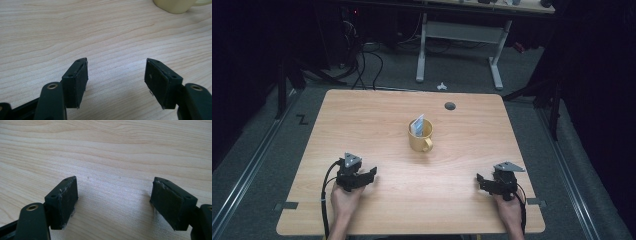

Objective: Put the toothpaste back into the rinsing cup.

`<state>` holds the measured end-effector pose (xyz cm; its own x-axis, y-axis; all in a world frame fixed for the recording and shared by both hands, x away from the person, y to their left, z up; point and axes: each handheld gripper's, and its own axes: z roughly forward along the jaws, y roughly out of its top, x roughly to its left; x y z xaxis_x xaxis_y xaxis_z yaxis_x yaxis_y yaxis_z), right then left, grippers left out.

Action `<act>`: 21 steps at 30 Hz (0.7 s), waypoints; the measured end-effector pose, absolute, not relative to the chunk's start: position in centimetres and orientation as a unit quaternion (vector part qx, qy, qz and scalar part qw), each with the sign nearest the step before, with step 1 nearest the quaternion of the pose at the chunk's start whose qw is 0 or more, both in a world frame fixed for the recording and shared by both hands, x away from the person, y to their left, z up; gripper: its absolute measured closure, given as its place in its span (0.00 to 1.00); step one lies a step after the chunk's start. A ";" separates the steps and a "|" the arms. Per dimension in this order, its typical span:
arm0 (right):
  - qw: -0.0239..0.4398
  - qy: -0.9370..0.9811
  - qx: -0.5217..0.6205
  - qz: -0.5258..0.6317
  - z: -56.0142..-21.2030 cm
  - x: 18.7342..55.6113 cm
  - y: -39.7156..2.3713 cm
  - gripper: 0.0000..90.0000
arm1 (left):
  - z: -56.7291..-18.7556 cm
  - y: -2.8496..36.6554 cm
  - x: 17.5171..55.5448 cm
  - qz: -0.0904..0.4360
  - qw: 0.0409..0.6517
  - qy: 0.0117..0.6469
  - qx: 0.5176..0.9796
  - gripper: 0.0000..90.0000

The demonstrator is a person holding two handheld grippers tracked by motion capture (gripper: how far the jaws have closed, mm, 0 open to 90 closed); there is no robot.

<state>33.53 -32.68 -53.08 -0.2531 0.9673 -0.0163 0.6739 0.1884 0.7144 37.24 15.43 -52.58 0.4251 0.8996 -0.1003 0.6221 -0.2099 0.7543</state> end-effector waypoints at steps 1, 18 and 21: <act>0.243 0.731 0.561 0.302 -53.1 33.5 -32.7 0.24 | -52.7 15.4 37.3 0.187 0.374 0.504 0.756 0.40; 0.243 0.731 0.561 0.302 -53.1 33.5 -32.7 0.24 | -53.6 14.7 37.4 0.220 0.345 0.503 0.761 0.37; 0.243 0.732 0.561 0.302 -53.1 33.5 -32.7 0.24 | -53.6 14.7 37.4 0.218 0.346 0.502 0.762 0.36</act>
<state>33.53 -32.68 -53.08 -0.2530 0.9673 -0.0165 0.6738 0.1884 0.7145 37.39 14.71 -53.58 0.4005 0.9162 -0.0143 0.6145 -0.2570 0.7459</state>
